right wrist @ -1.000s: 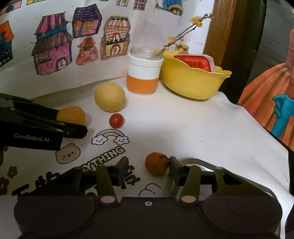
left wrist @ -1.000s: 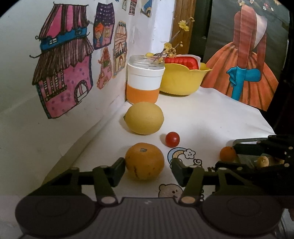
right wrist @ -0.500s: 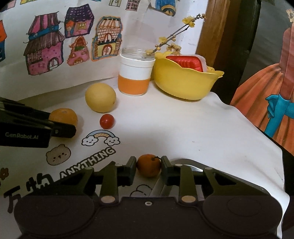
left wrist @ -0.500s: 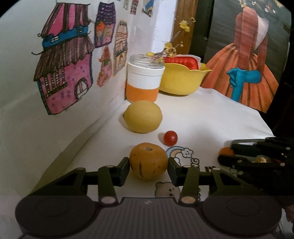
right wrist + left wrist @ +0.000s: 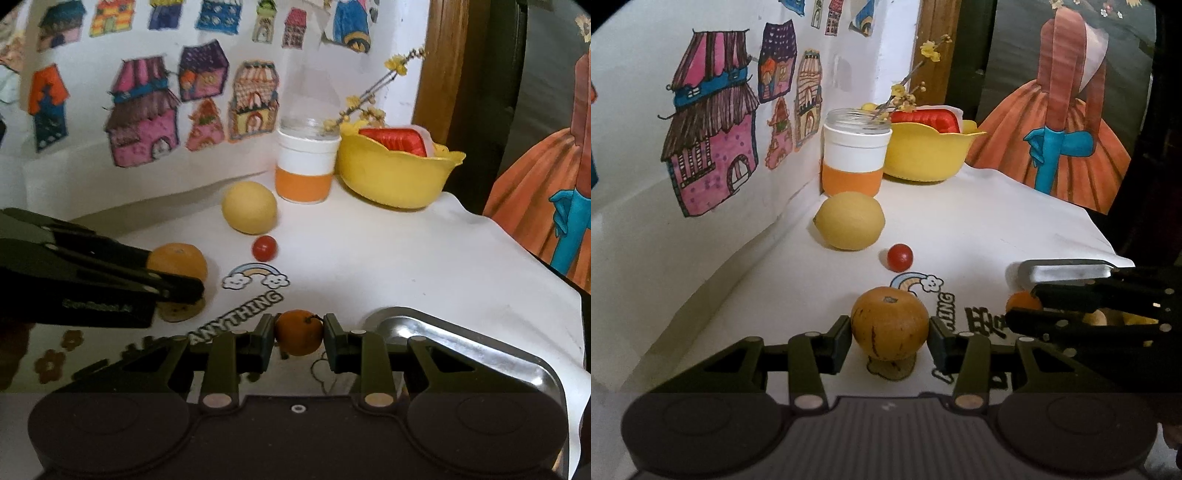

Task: Organize fruits
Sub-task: 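Carry the tangerine in the right gripper to the tray while the left carries the orange fruit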

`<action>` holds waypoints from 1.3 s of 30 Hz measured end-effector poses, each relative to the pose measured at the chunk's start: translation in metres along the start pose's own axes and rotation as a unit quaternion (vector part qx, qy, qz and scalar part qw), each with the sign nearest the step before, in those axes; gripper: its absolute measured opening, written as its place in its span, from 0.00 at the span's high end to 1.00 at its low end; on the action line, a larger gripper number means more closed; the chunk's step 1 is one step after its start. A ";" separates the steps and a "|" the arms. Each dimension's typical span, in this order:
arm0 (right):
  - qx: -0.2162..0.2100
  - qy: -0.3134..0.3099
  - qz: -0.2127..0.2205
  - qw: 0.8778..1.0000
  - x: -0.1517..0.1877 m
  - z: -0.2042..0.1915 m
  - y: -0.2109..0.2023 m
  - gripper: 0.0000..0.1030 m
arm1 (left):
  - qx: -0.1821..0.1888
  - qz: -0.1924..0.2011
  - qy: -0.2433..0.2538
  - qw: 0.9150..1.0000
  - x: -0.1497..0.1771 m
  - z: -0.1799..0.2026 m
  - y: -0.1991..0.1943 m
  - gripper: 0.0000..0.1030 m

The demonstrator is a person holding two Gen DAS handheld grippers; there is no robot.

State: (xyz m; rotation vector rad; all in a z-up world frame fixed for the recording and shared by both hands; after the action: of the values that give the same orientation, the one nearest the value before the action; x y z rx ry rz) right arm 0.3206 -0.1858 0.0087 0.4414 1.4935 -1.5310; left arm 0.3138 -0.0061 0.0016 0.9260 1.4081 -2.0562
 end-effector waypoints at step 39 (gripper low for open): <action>0.060 0.066 0.037 0.995 0.076 0.060 -0.134 0.71 | 0.052 -0.007 0.053 0.997 0.031 0.112 -0.046 0.53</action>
State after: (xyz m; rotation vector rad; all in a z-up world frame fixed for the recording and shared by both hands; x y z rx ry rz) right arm 0.1953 -0.2897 0.0401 0.6738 1.4731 -1.5631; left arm 0.2312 -0.0947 0.0331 1.0852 1.3740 -2.1369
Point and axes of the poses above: each gripper's, at about its wrist camera, not at the fingertips, and y roughly the way its jaws point, z to its right, x to its underside, the point moved 1 cm from there along y, roughly the way its jaws point, and after that the axes turned 11 degrees about x, right-handed, at the moved point
